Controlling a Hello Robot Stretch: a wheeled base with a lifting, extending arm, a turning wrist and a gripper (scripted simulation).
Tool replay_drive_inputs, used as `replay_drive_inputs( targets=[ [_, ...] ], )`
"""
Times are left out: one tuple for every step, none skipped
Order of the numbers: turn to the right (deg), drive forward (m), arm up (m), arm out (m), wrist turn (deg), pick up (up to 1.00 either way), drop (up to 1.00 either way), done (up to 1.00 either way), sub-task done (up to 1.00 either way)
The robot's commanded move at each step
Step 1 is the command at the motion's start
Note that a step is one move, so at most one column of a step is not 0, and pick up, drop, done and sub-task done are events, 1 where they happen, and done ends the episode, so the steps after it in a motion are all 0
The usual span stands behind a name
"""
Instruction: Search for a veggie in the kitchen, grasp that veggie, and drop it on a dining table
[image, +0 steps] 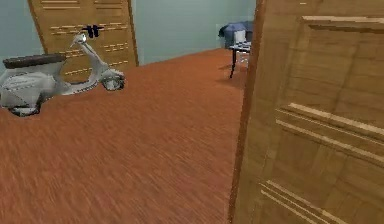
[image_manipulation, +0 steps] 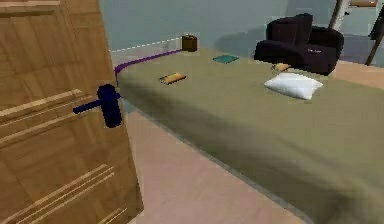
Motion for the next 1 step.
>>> replay_drive_inputs(
  targets=[
    [0.0, 0.85, 0.0, 0.0, 0.0, 0.0, 0.0, 0.0, 0.0]
  ],
)
